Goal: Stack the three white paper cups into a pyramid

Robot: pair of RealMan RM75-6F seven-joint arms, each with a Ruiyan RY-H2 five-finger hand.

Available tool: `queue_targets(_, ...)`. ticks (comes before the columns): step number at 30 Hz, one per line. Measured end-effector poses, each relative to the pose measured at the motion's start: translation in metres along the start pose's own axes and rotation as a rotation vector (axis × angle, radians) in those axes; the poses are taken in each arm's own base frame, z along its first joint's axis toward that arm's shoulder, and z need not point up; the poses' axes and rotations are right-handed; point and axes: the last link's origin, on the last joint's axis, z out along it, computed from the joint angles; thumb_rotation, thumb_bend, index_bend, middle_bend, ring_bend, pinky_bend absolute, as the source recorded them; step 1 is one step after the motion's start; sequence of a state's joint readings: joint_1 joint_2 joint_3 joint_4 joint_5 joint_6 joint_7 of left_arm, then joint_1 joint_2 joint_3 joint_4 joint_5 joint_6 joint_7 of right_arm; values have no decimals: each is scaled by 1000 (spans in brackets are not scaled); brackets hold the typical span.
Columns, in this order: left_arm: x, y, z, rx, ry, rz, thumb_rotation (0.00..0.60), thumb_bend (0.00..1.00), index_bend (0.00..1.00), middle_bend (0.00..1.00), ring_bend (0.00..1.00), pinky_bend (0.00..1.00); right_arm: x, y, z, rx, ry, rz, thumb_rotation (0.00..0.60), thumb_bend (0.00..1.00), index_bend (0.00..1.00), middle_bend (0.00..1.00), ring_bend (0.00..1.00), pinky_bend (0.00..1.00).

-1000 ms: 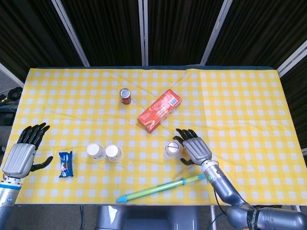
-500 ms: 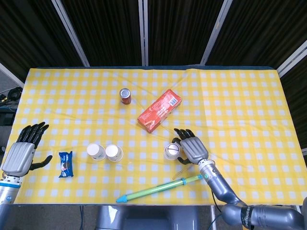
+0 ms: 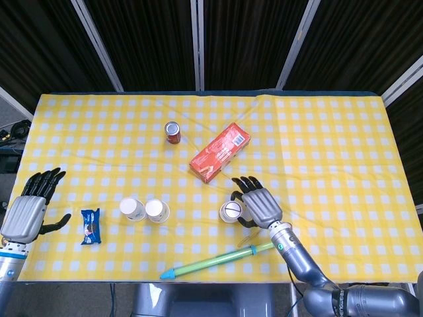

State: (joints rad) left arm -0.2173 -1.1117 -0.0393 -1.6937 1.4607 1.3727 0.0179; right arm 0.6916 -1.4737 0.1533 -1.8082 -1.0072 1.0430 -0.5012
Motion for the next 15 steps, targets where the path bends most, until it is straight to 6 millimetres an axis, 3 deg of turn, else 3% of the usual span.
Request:
queue_targets(7,1,-2,1,6,-1,-6,600,272,0,0,0,0,4,-11,8,13,13,7,600,229,427,76,0,35)
queue_targets(15,1,-9,5,30,-6,-14,600,273,0,0,0,0,2,-42,27,63,10,22,600,229,428,80,0,39)
